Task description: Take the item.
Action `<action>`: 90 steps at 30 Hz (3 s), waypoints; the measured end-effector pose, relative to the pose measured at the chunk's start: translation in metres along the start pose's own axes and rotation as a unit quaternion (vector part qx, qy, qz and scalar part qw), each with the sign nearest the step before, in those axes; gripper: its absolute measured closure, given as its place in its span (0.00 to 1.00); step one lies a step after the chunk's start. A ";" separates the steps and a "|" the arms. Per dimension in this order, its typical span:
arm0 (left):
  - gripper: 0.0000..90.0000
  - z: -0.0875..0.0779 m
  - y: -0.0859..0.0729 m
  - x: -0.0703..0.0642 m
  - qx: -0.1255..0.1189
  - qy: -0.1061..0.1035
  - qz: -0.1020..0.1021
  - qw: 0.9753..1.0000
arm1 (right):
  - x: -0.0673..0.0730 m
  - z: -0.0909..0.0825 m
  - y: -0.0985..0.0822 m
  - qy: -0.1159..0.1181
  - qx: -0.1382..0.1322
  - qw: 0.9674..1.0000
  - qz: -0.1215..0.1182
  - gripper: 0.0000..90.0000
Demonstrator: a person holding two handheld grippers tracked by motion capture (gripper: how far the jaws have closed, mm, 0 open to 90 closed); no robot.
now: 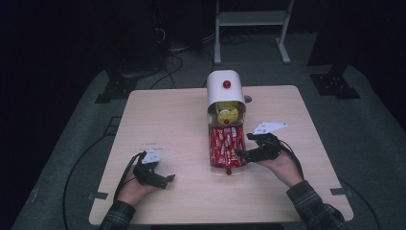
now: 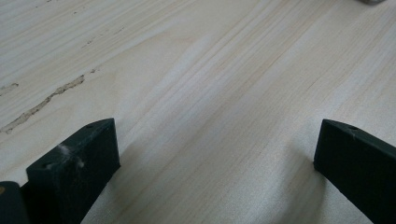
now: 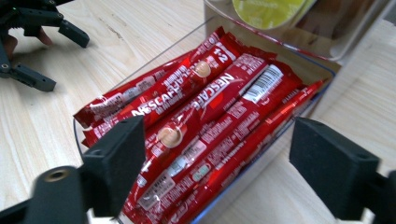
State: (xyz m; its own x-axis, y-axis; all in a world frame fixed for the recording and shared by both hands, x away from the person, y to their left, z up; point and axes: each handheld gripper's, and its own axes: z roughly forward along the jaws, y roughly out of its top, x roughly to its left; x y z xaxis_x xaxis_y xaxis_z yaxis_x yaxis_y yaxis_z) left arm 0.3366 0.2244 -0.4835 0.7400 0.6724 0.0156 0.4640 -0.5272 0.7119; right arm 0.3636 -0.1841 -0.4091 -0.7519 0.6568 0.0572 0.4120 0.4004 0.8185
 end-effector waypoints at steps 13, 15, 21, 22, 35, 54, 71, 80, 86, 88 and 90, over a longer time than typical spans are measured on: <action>0.00 0.000 0.000 0.000 0.000 0.000 0.000 1.000 | 0.012 0.013 0.005 0.008 -0.001 1.000 -0.016 0.36; 0.00 0.000 0.000 0.000 0.000 0.000 0.000 1.000 | 0.014 0.016 0.006 0.010 0.000 1.000 -0.020 0.37; 0.00 0.000 0.000 0.000 0.000 0.000 0.000 1.000 | 0.018 0.019 0.007 0.011 -0.002 1.000 -0.029 0.43; 0.00 0.000 0.000 0.000 0.000 0.000 0.000 1.000 | 0.018 0.019 0.007 0.011 -0.003 0.999 -0.031 0.43; 0.00 0.000 0.000 0.000 0.000 0.000 0.000 1.000 | 0.020 0.026 0.007 0.008 0.003 0.999 -0.035 0.52; 0.00 0.000 0.000 0.000 0.000 0.000 0.000 1.000 | 0.020 0.034 0.004 -0.009 0.018 0.999 -0.040 0.61; 0.00 0.000 0.000 0.000 0.000 0.000 0.000 1.000 | 0.019 0.033 0.001 -0.011 0.020 0.999 -0.035 0.85; 0.00 0.000 0.000 0.000 0.000 0.000 0.000 1.000 | 0.014 0.031 0.002 0.008 0.019 1.000 -0.018 0.93; 0.00 0.000 0.000 0.000 0.000 0.000 0.000 1.000 | 0.010 0.029 0.002 0.020 0.018 1.000 -0.005 0.95; 0.00 0.000 0.000 0.000 0.000 0.000 0.000 1.000 | 0.010 0.028 0.003 0.022 0.019 1.000 -0.004 0.96; 0.00 0.000 0.000 0.000 0.000 0.000 0.000 1.000 | 0.009 0.027 0.003 0.023 0.019 1.000 0.001 0.96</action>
State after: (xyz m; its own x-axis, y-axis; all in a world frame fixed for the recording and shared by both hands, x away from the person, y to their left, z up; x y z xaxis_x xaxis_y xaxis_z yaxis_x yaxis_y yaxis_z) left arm 0.3365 0.2244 -0.4834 0.7398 0.6726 0.0149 0.4648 -0.5270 0.7115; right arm 0.3719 -0.1593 -0.4214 -0.7729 0.6287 0.0858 0.4329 0.4237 0.7956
